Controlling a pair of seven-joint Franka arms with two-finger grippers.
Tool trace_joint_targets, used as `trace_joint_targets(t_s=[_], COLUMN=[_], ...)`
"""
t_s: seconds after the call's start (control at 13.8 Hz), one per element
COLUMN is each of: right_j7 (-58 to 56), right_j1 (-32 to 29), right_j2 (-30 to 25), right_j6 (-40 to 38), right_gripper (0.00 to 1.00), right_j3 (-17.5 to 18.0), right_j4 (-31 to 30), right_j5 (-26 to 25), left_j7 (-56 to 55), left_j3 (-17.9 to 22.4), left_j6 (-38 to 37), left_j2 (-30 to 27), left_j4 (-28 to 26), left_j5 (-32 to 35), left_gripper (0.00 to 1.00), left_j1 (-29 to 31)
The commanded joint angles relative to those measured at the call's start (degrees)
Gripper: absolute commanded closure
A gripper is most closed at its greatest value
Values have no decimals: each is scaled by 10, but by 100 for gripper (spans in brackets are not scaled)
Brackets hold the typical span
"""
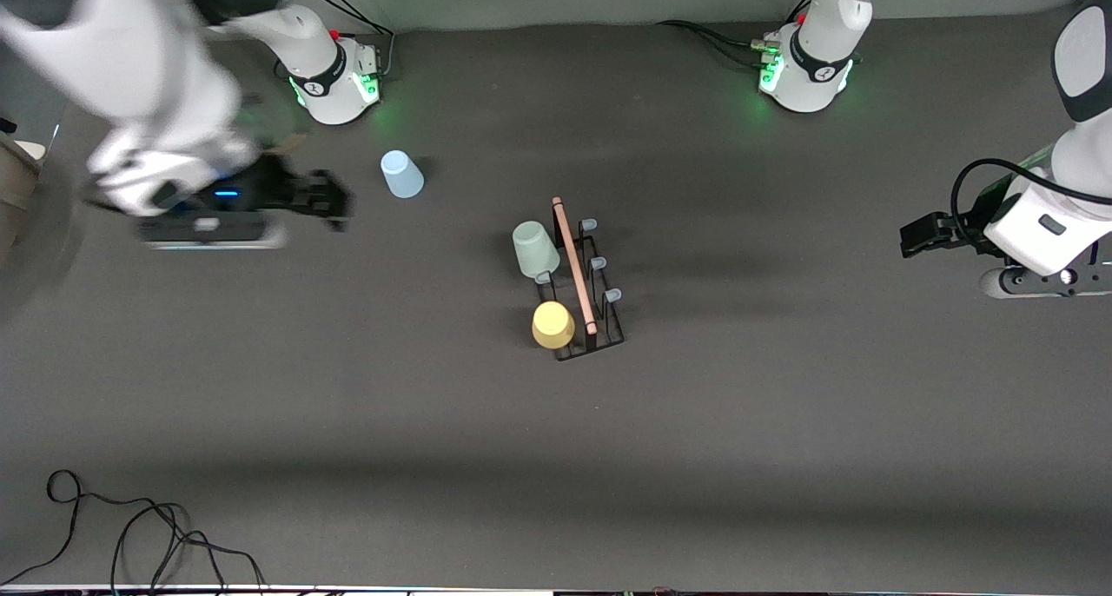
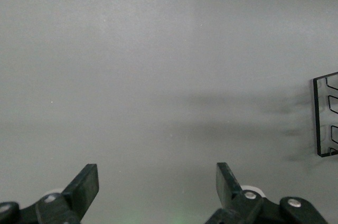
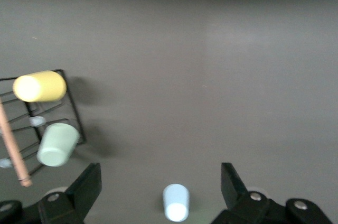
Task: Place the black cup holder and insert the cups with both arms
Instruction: 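Open the right gripper and withdraw it from the rack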
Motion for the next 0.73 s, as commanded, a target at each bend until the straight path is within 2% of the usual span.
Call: trace_joint_targets(t_s=[0.0,0.22,0.29,0.65], right_j7=[-117,-175,-176,-178], right_j1=[-131,-324,-355,-360], right_j2=[-46,-49,-49,-46], right_j6=[13,6,2,6], right_gripper=[0,0,0,0], right_j3=[53,180,199,194], right_j4=[-54,-44,-43,-41], right_j5=[-6,-5,-6,-22], left_j7=[5,4,5,5], left_j3=[2,2,1,4], left_j6=[-7,-40,-45,-68], left_j2=[-20,-31,-32,-31], left_j4=[-18,-13,-10,3], left_j5=[2,3,3,4], left_gripper=[1,1,1,1], left_j1=[12,15,14,20])
